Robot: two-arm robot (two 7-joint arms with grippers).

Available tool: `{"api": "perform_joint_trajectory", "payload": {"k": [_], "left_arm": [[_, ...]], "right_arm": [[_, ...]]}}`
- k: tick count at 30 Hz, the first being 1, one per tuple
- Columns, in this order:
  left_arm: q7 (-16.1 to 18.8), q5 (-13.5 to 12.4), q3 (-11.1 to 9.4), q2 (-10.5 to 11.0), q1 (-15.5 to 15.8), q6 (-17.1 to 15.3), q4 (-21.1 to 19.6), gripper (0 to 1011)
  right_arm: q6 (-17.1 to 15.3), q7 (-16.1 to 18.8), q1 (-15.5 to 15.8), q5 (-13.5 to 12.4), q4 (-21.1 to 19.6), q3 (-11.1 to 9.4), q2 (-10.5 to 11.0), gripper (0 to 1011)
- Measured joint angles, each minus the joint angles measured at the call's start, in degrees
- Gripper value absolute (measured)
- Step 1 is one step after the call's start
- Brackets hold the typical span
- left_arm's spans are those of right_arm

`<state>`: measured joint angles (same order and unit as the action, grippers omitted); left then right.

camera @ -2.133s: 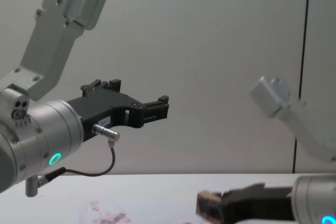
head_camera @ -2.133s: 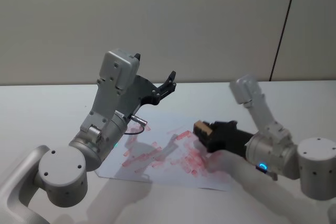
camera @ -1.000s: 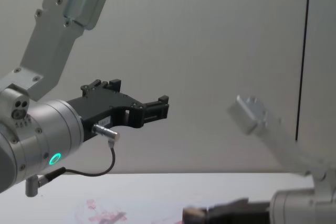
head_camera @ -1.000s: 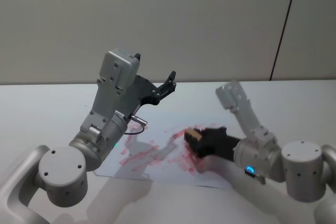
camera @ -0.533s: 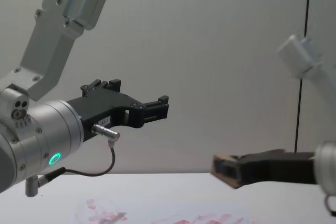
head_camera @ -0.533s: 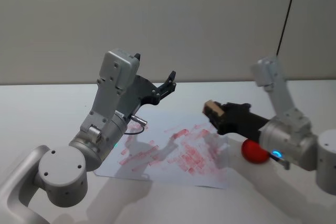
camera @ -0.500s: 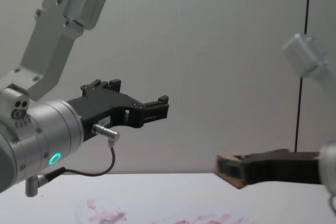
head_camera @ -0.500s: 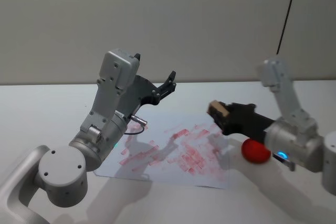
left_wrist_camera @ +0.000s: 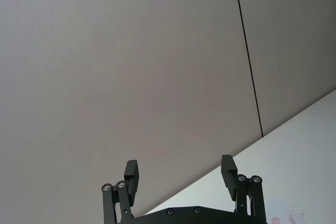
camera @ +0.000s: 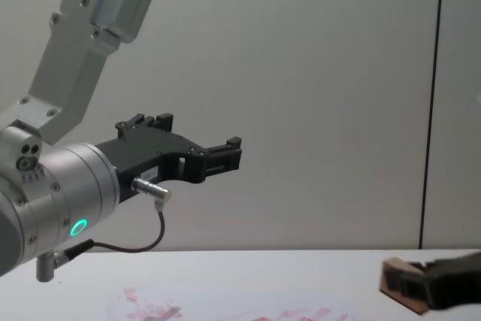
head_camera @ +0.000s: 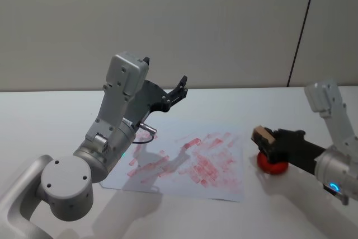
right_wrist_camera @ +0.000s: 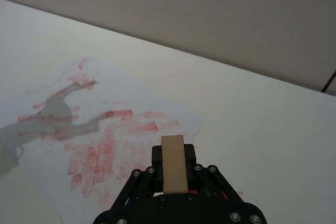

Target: Use the one hand to pick up the stamp and affix it onto the A4 paper.

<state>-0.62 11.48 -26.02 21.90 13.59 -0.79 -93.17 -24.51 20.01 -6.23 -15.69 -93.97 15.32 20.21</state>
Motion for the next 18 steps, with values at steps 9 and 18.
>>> {"api": "perform_joint_trajectory", "payload": {"k": [9, 18], "left_arm": [[0.0, 0.0, 0.0, 0.0, 0.0, 0.0, 0.0, 1001], [0.0, 0.0, 0.0, 0.0, 0.0, 0.0, 0.0, 1002]], "right_arm": [[0.3, -0.9, 1.4, 0.4, 0.4, -0.7, 1.6, 219], [0.3, -1.4, 1.6, 1.1, 1.6, -0.9, 2.2, 219]]}}
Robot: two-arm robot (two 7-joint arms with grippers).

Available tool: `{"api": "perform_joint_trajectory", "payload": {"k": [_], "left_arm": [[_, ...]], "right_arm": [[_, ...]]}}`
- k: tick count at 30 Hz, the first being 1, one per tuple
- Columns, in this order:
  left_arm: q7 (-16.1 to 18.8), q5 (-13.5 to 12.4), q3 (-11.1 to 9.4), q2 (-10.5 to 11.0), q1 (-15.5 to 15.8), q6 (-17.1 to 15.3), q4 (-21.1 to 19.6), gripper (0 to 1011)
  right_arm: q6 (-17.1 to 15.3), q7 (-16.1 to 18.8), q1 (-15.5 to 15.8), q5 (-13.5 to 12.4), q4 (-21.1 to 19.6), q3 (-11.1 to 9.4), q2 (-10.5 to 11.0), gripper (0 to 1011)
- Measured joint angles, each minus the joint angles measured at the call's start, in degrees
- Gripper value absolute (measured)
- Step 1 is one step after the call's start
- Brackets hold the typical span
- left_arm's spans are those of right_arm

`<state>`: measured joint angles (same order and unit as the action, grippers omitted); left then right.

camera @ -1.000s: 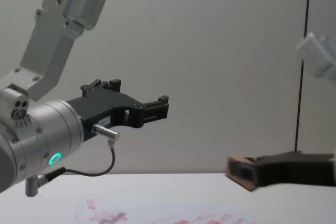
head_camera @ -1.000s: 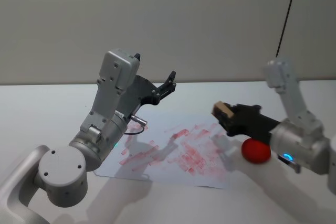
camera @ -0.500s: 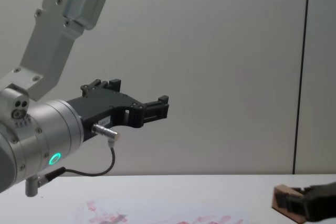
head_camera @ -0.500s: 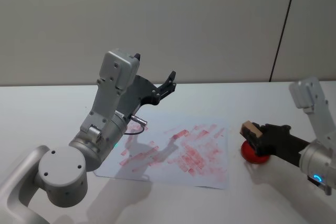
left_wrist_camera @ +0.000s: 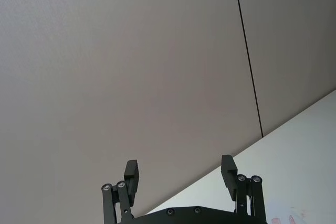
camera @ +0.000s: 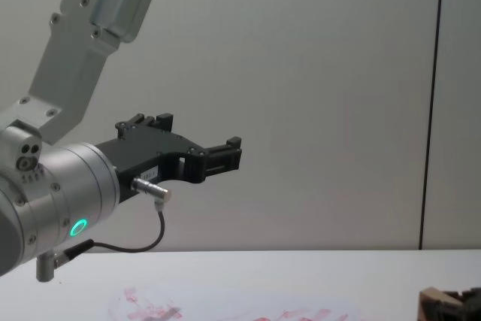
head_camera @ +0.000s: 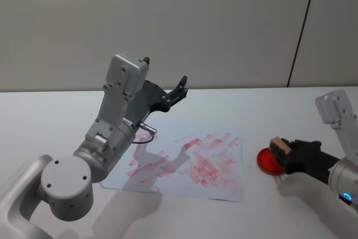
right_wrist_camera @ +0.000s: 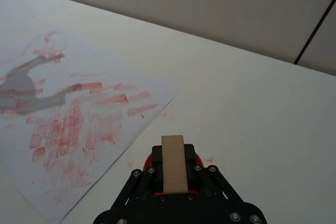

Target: Use the one hand to pick up the stamp and affix it onto the A4 paper.

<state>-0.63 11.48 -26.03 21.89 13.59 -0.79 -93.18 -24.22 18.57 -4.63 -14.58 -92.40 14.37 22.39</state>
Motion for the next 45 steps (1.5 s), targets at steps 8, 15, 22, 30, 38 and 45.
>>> {"api": "perform_joint_trajectory", "payload": {"k": [8, 15, 22, 30, 38, 45], "left_arm": [[0.0, 0.0, 0.0, 0.0, 0.0, 0.0, 0.0, 1001], [0.0, 0.0, 0.0, 0.0, 0.0, 0.0, 0.0, 1001], [0.0, 0.0, 0.0, 0.0, 0.0, 0.0, 0.0, 1001], [0.0, 0.0, 0.0, 0.0, 0.0, 0.0, 0.0, 1001], [0.0, 0.0, 0.0, 0.0, 0.0, 0.0, 0.0, 1001], [0.0, 0.0, 0.0, 0.0, 0.0, 0.0, 0.0, 1001]], "right_arm": [[-0.3, -0.2, 0.1, 0.7, 1.2, 0.1, 0.1, 218], [0.0, -0.2, -0.5, 1.3, 2.3, 0.3, -0.3, 219], [0.4, 0.0, -1.0, 1.8, 3.1, 0.5, -0.6, 343], [0.6, 0.1, -1.2, 2.1, 3.5, 0.6, -0.7, 586], [0.7, 0.1, -1.4, 2.2, 3.7, 0.7, -0.8, 858], [0.7, 0.2, -1.4, 2.3, 3.9, 0.7, -0.8, 1001]]}}
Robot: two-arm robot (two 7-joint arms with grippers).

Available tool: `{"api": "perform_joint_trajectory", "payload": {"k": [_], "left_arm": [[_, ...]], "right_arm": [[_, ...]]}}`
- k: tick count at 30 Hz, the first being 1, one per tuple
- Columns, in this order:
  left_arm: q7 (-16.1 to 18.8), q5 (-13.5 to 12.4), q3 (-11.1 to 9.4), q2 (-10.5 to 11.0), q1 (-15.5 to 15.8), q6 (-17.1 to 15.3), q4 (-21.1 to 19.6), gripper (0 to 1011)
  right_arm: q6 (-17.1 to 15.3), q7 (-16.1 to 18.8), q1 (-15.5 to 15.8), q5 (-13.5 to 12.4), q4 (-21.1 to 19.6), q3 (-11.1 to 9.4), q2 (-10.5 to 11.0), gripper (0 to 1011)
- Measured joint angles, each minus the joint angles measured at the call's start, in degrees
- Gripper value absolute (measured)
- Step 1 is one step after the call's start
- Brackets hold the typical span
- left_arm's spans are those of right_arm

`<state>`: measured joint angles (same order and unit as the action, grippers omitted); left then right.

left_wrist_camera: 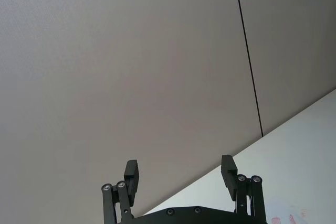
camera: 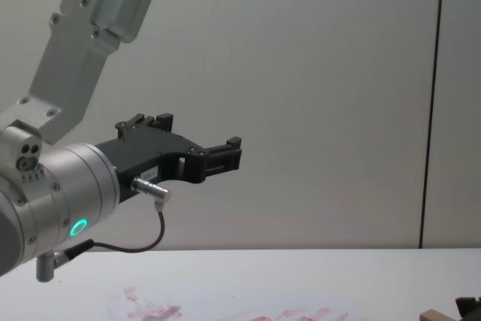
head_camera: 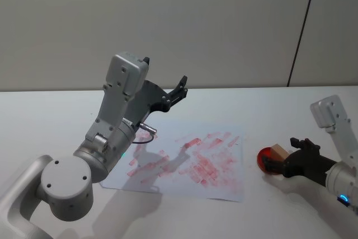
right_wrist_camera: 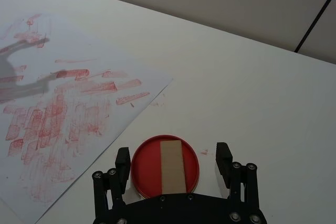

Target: Use the one hand to pick up the stamp and affix it onto the A4 paper.

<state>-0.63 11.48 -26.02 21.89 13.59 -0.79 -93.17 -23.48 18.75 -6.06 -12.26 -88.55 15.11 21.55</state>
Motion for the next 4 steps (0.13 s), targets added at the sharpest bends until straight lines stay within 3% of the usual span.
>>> {"api": "perform_joint_trajectory", "payload": {"k": [4], "left_arm": [[0.0, 0.0, 0.0, 0.0, 0.0, 0.0, 0.0, 1001]], "right_arm": [[0.0, 0.0, 0.0, 0.0, 0.0, 0.0, 0.0, 1001]]}}
